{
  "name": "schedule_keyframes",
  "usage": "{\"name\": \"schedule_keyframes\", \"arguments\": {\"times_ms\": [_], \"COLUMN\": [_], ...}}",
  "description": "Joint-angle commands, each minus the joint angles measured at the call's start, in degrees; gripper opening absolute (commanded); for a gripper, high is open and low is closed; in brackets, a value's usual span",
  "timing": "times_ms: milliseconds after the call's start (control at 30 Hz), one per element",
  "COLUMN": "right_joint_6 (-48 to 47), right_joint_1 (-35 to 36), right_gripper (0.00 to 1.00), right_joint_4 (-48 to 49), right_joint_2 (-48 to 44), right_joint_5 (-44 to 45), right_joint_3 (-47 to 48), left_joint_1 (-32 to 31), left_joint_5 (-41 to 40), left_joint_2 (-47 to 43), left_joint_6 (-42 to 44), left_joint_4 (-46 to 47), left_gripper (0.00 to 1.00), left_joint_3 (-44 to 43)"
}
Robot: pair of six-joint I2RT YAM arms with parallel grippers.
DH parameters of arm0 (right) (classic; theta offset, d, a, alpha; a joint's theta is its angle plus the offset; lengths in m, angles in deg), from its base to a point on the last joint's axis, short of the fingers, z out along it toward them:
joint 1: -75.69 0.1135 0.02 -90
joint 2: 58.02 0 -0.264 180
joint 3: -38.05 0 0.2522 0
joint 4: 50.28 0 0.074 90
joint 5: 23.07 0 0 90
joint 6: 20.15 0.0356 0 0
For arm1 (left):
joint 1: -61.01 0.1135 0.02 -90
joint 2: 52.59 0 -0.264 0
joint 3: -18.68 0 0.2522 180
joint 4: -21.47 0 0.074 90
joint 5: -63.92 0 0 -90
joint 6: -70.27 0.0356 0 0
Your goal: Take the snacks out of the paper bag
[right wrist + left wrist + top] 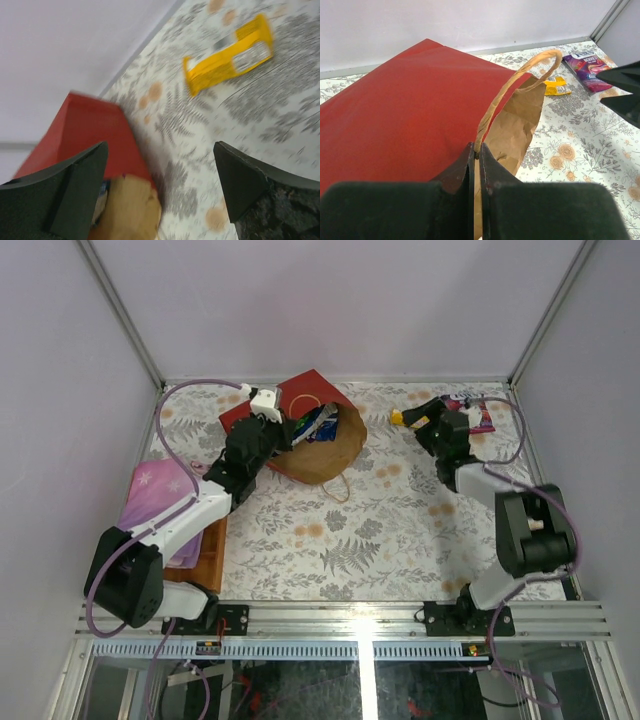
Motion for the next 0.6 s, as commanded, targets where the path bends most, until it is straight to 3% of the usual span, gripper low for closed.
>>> {"name": "schedule_keyframes", "arguments": {"times_ms": [0,100,267,567], "right_joint_6": [-9.42,-11.35,-11.55,-7.54], "right_joint_1": [12.60,22.07,30.48,32.45], "right_gripper": [0.94,0.92,0.89,0.80], "right_joint_4": [1.13,1.01,1.79,5.95], "right_joint_2": [-11.78,-13.54,-7.04,5.80], "right_joint_5": [7.25,11.05,9.92,8.13], "right_joint_3": [-6.99,-8.70,-2.63,7.60], "left_joint_1": [0.46,0.48,0.49,0.42], "left_joint_5": [0.77,1.51,2.16,2.92], "left_joint_2": [1.37,1.74,2.05,2.31], "left_joint_6": [-0.32,-0.79,-1.92,-2.69], "left_joint_4": [2.44,3.46,3.83,0.88], "left_gripper": [0.00,0.00,0.00,0.01], "left_joint_3": [-1.49,-1.14,-1.25,-2.86]}}
